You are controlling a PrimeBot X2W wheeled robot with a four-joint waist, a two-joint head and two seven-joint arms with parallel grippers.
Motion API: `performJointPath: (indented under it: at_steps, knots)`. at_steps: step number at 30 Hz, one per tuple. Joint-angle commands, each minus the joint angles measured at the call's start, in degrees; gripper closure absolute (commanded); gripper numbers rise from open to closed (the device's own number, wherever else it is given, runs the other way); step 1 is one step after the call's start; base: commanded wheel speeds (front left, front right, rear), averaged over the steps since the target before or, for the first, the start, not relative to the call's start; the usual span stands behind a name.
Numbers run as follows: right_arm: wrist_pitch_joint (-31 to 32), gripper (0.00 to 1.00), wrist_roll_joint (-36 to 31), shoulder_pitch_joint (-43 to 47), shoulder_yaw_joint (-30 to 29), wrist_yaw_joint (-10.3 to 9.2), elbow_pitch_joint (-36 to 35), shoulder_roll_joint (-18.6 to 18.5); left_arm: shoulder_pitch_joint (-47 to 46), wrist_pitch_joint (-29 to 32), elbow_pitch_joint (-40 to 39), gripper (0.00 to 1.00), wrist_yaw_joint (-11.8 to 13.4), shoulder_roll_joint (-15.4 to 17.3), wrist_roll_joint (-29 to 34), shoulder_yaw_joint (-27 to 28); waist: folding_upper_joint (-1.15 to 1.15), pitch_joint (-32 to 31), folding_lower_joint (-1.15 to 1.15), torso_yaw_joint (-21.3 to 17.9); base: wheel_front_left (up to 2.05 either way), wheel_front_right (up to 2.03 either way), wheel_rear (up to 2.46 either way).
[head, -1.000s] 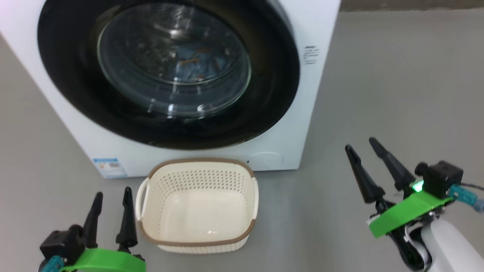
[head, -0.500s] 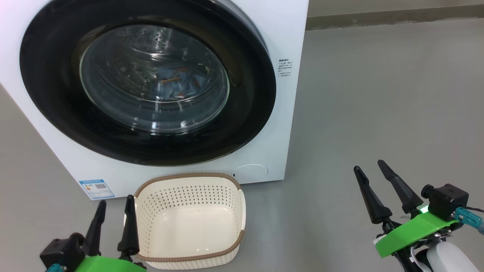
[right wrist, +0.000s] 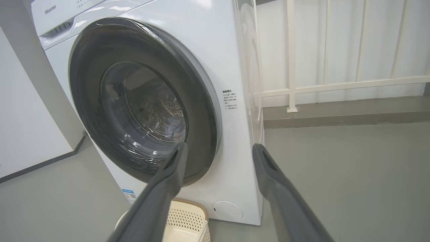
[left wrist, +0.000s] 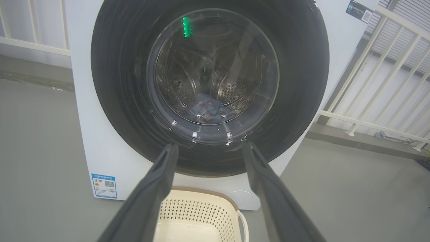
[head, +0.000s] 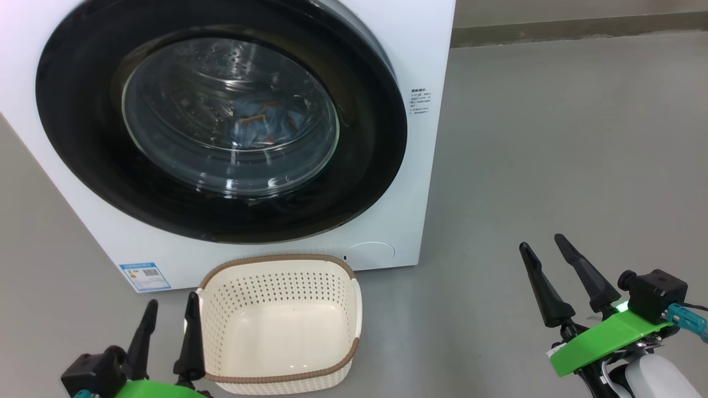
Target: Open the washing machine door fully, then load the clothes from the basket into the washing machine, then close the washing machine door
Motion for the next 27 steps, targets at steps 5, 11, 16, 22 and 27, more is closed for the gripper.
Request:
performJointPath:
  at_steps: [5, 11, 16, 22, 27]
  knots:
    - [-0.3, 0.0, -0.9, 0.2, 0.6, -0.08, -1.5, -0.2, -1.2, 0.5, -2.0, 0.0, 0.3, 1.2, -0.5, 1.6, 0.0, 0.3, 0.0, 0.0, 0.0, 0.0, 0.0]
    - [-0.3, 0.0, -1.0, 0.3, 0.4, -0.08, -1.4, 0.0, -1.1, 0.7, -2.2, 0.0, 0.2, 1.3, -1.2, 1.4, 0.0, 0.3, 0.0, -0.1, 0.0, 0.0, 0.0]
    - [0.0, 1.0, -0.3, 0.0, -0.4, 0.0, 0.2, 0.3, 0.0, 0.9, -0.4, 1.0, 0.0, 0.1, -1.5, -0.6, 0.0, 0.3, 0.0, -0.1, 0.0, 0.0, 0.0]
    - [0.4, 1.0, 0.8, 1.8, -0.3, 0.0, 2.9, 1.9, 1.2, 1.3, 2.4, 1.0, 0.0, -1.0, -2.6, -0.6, 0.0, 0.3, 0.01, -0.1, 0.0, 0.0, 0.0]
    - [1.2, 1.0, 3.3, 2.0, -1.0, 0.0, 2.8, 2.4, 1.0, 2.1, 2.4, 1.0, -0.1, -1.0, -5.2, -0.1, 0.0, 0.3, 0.09, 0.1, 0.0, 0.0, 0.0]
